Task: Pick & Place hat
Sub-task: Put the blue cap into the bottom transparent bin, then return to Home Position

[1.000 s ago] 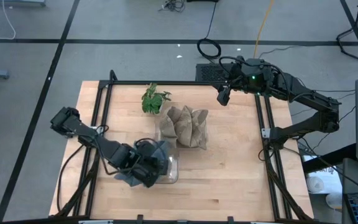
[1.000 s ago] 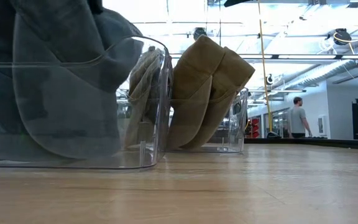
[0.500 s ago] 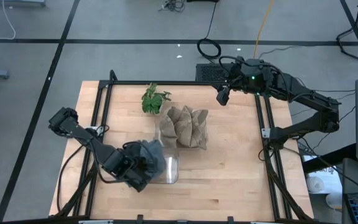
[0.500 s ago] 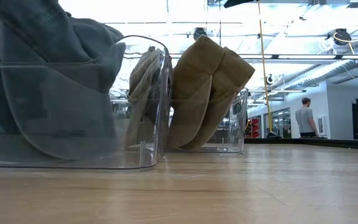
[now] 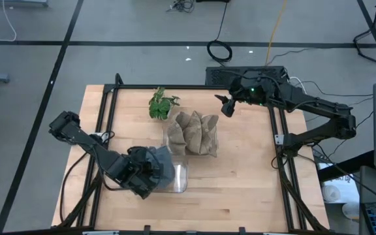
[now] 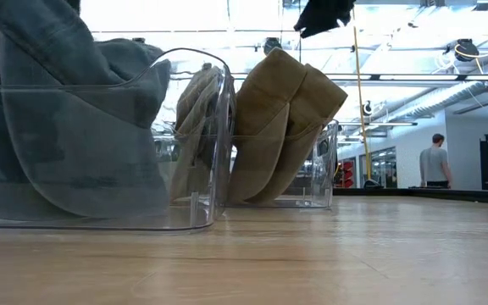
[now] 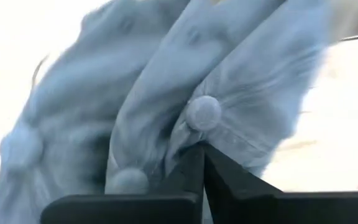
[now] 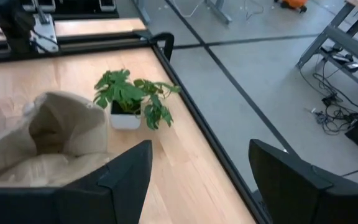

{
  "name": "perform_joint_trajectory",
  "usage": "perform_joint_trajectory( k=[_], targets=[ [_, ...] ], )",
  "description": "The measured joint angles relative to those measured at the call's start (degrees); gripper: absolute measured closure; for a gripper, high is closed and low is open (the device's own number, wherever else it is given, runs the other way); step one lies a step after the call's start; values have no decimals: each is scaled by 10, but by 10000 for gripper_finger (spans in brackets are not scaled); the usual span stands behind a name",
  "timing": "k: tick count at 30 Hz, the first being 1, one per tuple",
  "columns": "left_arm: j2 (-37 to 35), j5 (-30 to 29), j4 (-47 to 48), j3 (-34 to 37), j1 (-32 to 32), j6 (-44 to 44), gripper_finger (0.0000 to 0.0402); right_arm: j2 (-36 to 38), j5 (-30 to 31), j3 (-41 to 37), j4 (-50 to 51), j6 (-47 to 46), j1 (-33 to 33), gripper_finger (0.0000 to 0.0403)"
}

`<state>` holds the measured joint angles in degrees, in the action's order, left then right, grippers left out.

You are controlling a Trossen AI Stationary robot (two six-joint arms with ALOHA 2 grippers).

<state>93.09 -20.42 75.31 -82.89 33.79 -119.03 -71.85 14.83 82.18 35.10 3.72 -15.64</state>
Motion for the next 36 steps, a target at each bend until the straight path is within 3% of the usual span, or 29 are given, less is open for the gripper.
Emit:
perform_joint_trajectory(
  k=[3, 7, 11, 17, 21, 24, 27, 31, 33, 36],
  targets=[
    [-23, -52, -10, -6, 0, 65, 377, 0, -1, -6, -27, 0, 0, 149],
    [-70, -166, -29, -7, 4, 173, 351, 0, 0, -7, -70, 3, 0, 149],
    [-126, -275, -53, -7, 16, 338, 334, 4, 0, -7, -88, -3, 0, 149],
    [-216, -360, -51, -8, 22, 560, 324, 22, 1, -7, -87, -81, 0, 149],
    [-278, -443, -44, -8, 39, 662, 324, 40, -1, -7, -77, -127, 0, 149],
    [-333, -475, -40, 5, 48, 704, 324, 55, -22, -13, -68, -156, 0, 149],
    [-394, -491, -40, 46, 59, 716, 325, 76, -99, -46, -93, -147, 0, 149],
    [-480, -492, -89, 123, 78, 748, 325, 114, -196, -136, -226, -141, 19, 149],
    [-521, -492, -152, 163, 87, 792, 325, 136, -202, -190, -309, -144, 34, 149],
    [-574, -459, -280, 219, 93, 900, 325, 168, -165, -270, -411, -152, 56, 149]
  ],
)
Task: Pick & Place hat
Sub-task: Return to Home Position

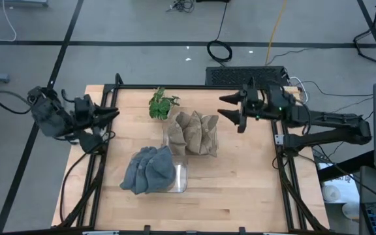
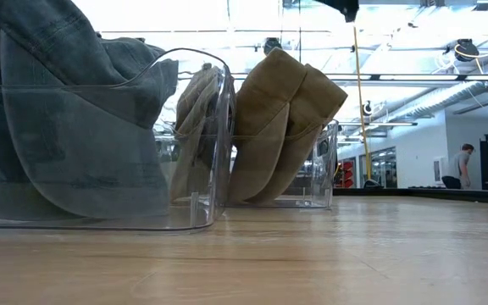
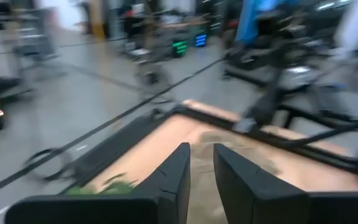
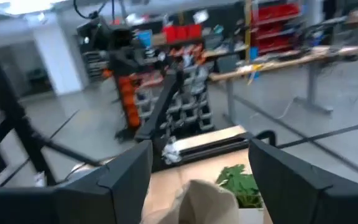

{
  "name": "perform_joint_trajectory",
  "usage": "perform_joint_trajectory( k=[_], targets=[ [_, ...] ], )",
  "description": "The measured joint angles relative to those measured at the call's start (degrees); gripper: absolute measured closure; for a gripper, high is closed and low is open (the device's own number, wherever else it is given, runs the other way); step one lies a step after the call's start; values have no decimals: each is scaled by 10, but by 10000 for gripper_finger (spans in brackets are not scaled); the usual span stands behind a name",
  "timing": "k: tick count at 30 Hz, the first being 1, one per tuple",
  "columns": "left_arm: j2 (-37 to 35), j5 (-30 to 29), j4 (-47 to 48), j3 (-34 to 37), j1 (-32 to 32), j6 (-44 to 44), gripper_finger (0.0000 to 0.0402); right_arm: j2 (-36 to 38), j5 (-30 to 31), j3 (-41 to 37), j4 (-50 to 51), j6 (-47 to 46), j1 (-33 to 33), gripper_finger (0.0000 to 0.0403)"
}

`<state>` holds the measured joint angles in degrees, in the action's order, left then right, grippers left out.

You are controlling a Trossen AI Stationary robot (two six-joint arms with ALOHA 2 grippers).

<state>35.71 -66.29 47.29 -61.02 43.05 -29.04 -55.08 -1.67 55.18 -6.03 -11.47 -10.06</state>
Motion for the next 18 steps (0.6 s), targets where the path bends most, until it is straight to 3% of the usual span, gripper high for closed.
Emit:
perform_joint_trajectory(
  k=[4, 7, 13, 18],
  targets=[
    [-49, 84, -195, 71, -10, 155, 325, 37, 84, -79, -63, -13, 36, 149],
    [-72, 133, -269, 111, -32, 209, 325, 60, 123, -116, -66, -5, 61, 149],
    [-126, 198, -278, 174, -86, 213, 325, 96, 38, -168, -67, 48, 88, 149],
    [-177, 276, -282, 249, -132, 223, 325, 127, 31, -233, -115, 32, 98, 149]
  ],
)
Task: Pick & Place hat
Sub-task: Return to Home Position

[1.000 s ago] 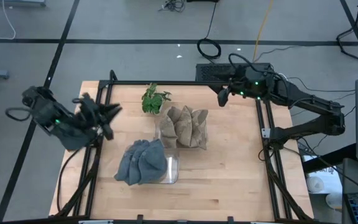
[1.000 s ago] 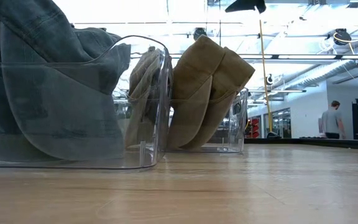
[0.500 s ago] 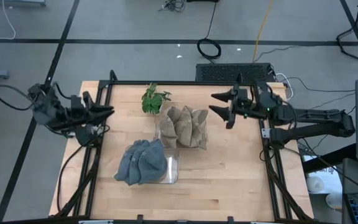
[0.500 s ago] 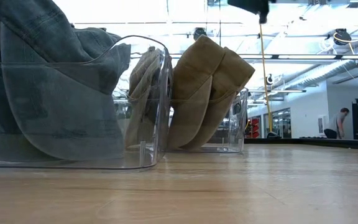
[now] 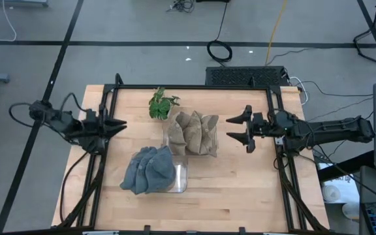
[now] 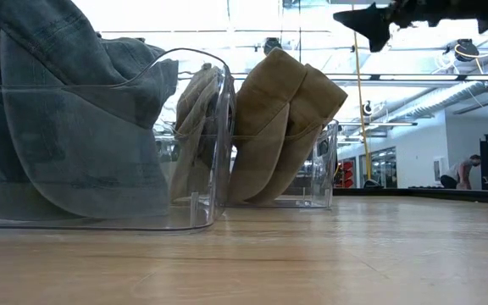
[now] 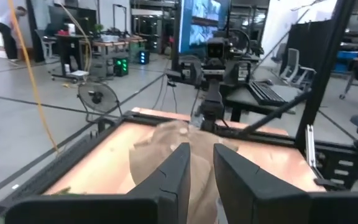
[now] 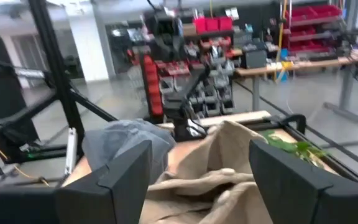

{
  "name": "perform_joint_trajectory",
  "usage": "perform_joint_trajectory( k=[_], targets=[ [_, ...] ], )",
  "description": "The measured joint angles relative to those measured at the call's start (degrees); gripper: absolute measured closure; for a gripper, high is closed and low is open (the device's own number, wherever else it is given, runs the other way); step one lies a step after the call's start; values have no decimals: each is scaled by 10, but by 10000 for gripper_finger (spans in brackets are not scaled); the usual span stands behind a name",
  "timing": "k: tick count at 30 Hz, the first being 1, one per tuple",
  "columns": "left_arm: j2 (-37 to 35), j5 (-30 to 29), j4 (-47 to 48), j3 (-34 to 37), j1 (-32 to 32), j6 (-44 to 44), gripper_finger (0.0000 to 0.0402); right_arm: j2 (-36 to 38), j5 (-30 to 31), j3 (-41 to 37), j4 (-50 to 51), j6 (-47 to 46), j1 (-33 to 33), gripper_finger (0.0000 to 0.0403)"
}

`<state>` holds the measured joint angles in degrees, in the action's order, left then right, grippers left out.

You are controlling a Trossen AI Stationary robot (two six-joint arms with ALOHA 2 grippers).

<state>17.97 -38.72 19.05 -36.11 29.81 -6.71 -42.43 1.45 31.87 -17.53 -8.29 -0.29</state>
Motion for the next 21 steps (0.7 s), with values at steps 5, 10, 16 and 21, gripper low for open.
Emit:
perform_joint_trajectory(
  k=[5, 10, 16, 21],
  targets=[
    [-48, 21, -76, 82, -36, -20, 325, 25, 4, -76, -84, -12, 1, 149],
    [-92, 31, -136, 162, -73, -51, 325, 37, 12, -147, -171, -47, 0, 149],
    [-133, 89, -159, 221, -110, -80, 325, 39, 0, -213, -247, -68, 0, 149],
    [-150, 97, -159, 247, -148, -76, 325, 39, 3, -244, -278, -86, 0, 149]
  ],
)
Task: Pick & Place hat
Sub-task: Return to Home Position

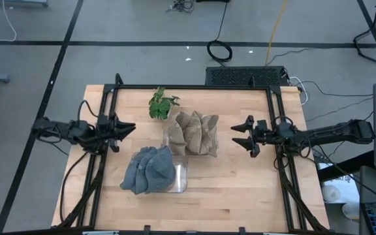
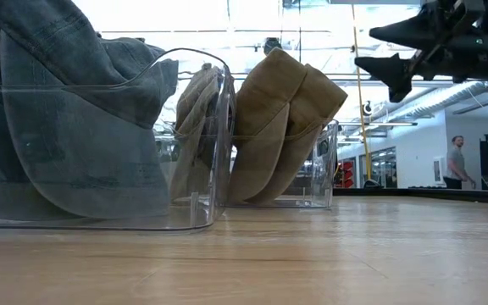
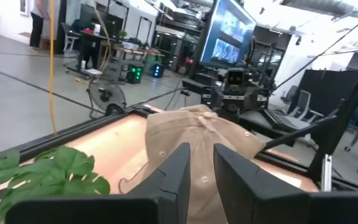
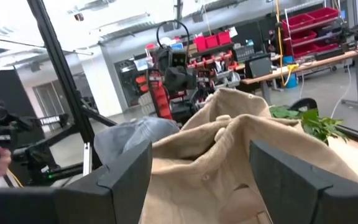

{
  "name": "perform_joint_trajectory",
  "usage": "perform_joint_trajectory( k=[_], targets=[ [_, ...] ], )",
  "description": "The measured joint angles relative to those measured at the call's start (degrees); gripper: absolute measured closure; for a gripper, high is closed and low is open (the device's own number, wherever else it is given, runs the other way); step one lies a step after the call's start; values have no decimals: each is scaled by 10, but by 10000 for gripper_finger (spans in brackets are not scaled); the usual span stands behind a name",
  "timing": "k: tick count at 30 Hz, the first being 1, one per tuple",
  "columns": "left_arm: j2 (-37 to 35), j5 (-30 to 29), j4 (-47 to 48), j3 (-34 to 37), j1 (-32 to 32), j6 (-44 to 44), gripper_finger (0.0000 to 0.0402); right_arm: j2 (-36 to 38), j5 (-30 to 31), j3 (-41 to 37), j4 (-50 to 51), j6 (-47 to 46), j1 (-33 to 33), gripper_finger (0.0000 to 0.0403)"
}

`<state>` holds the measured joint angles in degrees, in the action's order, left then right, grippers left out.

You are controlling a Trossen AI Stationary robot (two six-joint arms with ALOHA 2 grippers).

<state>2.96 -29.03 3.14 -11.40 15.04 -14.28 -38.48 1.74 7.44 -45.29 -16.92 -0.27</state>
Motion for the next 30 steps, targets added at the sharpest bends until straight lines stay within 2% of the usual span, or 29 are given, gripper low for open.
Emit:
perform_joint_trajectory(
  k=[4, 7, 11, 14, 27, 30],
  targets=[
    [-6, 29, -5, 29, -31, -8, 325, 4, 5, -10, -3, 0, 0, 149],
    [-8, 63, -42, 58, -53, -21, 325, 15, 32, -25, -3, 1, 0, 149],
    [-8, 122, -109, 99, -80, -37, 325, 49, 85, -43, -5, 20, 0, 149],
    [-7, 156, -121, 108, -97, -43, 325, 89, 89, -46, 15, 50, 0, 149],
    [-27, 276, -122, 108, -174, -38, 325, 380, 90, -47, 338, 60, 0, 149],
    [-27, 311, -119, 108, -190, -38, 325, 382, 90, -36, 383, 59, 0, 149]
  ],
)
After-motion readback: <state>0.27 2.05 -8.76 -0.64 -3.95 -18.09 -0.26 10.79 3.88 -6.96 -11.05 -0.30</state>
